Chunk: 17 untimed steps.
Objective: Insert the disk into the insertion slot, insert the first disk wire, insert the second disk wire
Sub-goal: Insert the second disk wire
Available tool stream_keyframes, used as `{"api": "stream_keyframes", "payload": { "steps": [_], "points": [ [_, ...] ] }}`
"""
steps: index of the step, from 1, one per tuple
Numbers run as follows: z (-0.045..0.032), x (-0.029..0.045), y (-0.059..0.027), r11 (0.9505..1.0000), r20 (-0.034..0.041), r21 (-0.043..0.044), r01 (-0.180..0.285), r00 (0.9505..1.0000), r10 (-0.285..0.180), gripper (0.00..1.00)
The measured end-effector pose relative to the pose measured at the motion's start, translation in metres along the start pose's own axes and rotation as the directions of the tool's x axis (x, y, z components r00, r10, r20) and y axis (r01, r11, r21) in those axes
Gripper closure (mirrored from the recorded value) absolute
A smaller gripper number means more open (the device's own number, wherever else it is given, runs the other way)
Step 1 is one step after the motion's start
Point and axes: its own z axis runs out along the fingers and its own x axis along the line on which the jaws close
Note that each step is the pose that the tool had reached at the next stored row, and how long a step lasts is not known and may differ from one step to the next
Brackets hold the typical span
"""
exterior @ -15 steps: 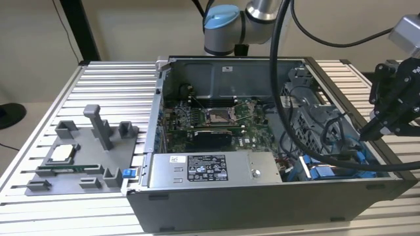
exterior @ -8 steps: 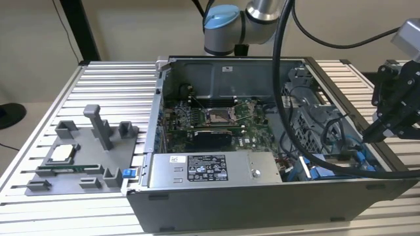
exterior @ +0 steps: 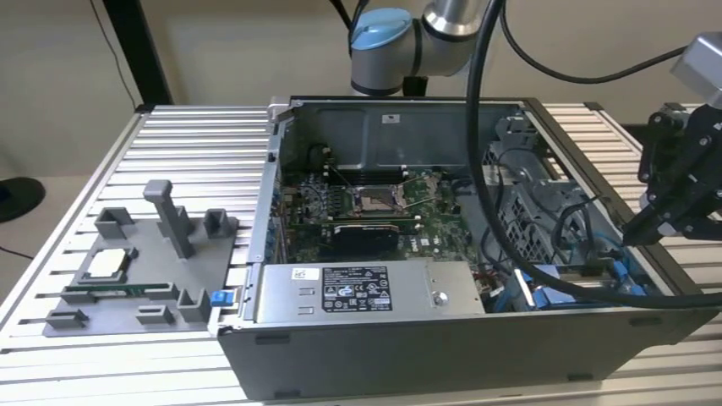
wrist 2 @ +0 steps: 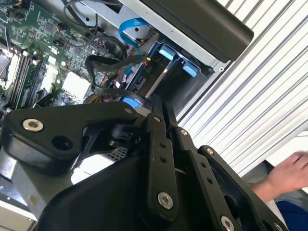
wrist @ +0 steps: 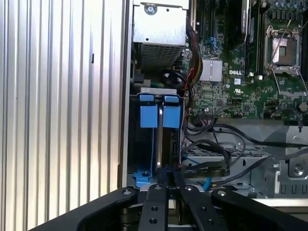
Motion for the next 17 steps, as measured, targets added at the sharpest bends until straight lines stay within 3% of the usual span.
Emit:
{"api": "stream_keyframes", "payload": {
  "steps": [5,8,12,17],
  "points": [
    [0.0018,-0.0042,0.0177,0.9999,-0.0001,0.0128,0.002,1.0,-0.002,1.0],
    [0.0037,-0.0127,0.0242,0.9998,-0.0003,0.0198,0.002,1.0,-0.002,1.0],
    [0.0067,-0.0277,0.0256,0.9998,-0.0003,0.0213,0.002,1.0,-0.002,1.0],
    [0.0147,-0.0293,0.0255,0.9997,-0.0003,0.0237,0.003,1.0,-0.003,1.0]
  ]
}}
